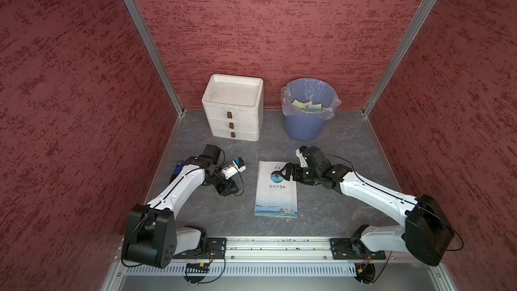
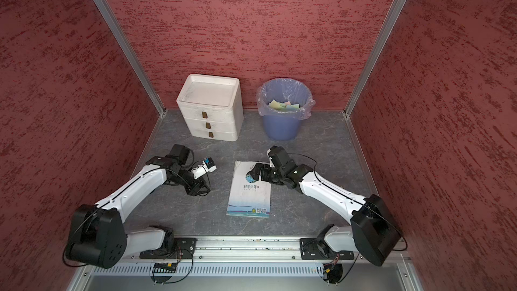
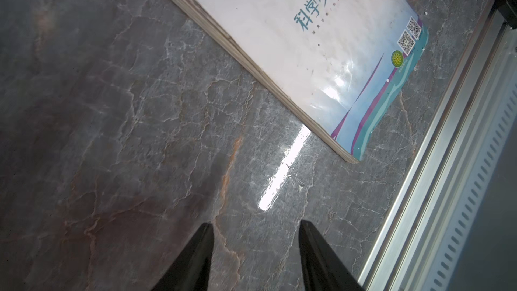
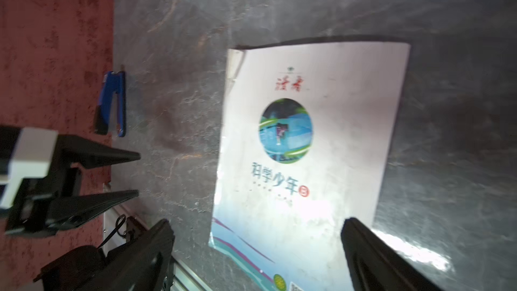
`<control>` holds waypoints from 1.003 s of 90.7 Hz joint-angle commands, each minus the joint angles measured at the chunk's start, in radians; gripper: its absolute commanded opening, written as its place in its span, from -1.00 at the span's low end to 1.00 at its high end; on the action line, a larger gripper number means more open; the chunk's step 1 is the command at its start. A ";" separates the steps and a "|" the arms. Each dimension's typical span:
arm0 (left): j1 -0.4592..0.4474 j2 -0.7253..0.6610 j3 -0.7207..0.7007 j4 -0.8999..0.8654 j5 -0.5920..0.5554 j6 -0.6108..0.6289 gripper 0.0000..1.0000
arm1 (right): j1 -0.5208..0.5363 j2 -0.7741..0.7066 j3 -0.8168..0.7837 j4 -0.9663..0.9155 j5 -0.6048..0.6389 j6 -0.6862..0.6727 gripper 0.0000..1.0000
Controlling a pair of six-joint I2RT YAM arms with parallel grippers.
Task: Peel off the used sticky note
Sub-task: Close the book at the center of the board, then adjust the book at the center of the board.
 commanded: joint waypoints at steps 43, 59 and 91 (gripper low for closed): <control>-0.244 0.369 0.145 0.137 -0.073 -0.219 -0.09 | -0.084 0.215 -0.220 0.528 -0.195 0.184 0.76; -0.269 0.447 0.157 0.158 -0.106 -0.224 -0.19 | -0.083 0.254 -0.258 0.748 -0.271 0.288 0.64; -0.284 0.482 0.132 0.187 -0.147 -0.215 -0.26 | -0.041 0.372 -0.288 1.154 -0.372 0.485 -0.23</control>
